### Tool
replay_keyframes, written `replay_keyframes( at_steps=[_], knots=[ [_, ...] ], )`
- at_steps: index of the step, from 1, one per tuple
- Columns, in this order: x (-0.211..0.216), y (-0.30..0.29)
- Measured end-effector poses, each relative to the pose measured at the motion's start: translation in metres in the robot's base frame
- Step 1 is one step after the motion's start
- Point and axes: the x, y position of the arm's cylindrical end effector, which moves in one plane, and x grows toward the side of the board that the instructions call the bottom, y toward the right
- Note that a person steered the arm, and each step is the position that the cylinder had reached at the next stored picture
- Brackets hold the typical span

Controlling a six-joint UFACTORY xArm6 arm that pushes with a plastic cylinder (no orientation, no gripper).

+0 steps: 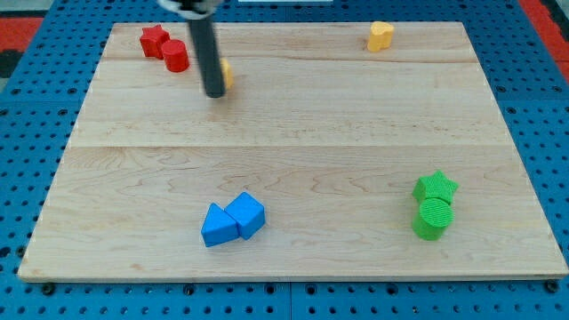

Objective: Slide yellow hexagon closer to the yellow heart

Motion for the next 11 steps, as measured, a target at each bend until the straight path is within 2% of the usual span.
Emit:
replay_keyframes(
  at_steps=[1,2,3,4,5,6,7,8,9,10,11],
  knots=[
    [0.01,-0.123],
    [-0.028,-0.016],
    [-0.051,0.058],
    [-0.051,-0.016],
    [-0.075,0.039],
    [-0.075,0.135],
    [-0.063,0.126],
    [-0.101,0.076],
    [-0.12,0.158],
    [-0.095,0.167],
    [-0.032,0.143]
  ],
)
